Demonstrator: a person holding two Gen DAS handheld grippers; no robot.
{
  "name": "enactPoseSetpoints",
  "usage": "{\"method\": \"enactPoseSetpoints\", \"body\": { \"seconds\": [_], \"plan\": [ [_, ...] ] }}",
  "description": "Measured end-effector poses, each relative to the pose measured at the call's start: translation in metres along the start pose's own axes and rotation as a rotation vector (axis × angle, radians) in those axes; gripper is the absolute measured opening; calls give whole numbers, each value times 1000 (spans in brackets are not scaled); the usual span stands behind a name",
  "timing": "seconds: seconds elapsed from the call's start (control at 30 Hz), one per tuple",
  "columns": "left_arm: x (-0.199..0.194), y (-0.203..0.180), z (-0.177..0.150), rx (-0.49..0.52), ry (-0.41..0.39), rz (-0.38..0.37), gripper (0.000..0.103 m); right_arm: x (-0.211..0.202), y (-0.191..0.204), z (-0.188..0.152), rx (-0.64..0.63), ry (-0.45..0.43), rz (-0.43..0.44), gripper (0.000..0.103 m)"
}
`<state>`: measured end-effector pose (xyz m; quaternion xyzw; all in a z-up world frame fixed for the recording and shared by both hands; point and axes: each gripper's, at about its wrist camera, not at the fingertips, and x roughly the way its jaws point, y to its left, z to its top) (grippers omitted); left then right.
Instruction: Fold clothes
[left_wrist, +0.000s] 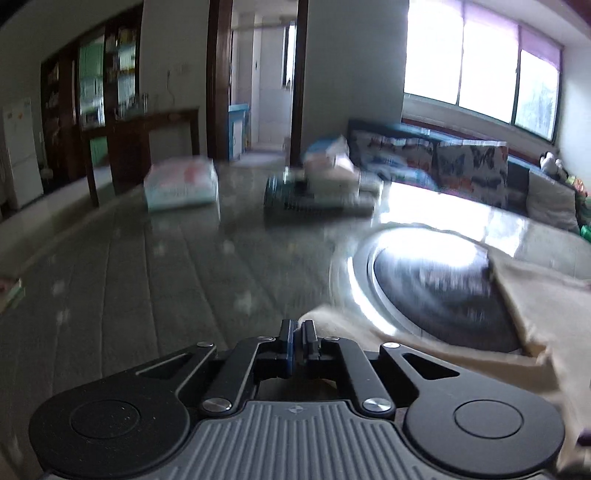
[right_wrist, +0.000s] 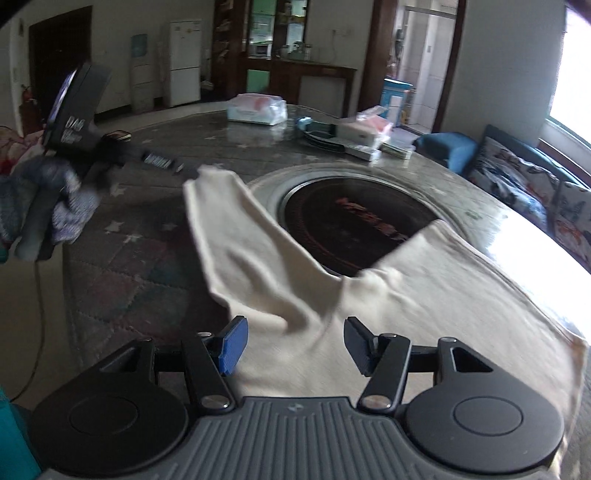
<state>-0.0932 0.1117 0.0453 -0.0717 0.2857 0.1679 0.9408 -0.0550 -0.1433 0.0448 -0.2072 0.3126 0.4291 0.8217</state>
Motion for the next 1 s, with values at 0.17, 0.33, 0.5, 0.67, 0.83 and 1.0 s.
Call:
{"method": "enactPoseSetpoints", "body": {
  "seconds": [0.17, 0.33, 0.5, 0.67, 0.83, 1.0],
  "plan": [
    [5, -3, 9, 7, -15, -8, 5, 15, 11, 6, -7, 2, 65, 59],
    [11, -7, 19, 15, -29, -16, 5, 31, 23, 3, -5, 44, 117, 59],
    [11, -4, 19, 8, -29, -21, 5, 26, 27, 4, -15, 17, 124, 58],
    [6, -5, 20, -3, -38, -34, 5, 33, 15, 6, 42, 17, 75, 59],
    [-19, -19, 32, 14, -99, -91, 5, 31, 14, 4, 54, 21, 87, 59],
    [-55, -52, 47, 54, -176, -205, 5, 0, 1, -3, 82, -41, 30, 59]
  ]
}}
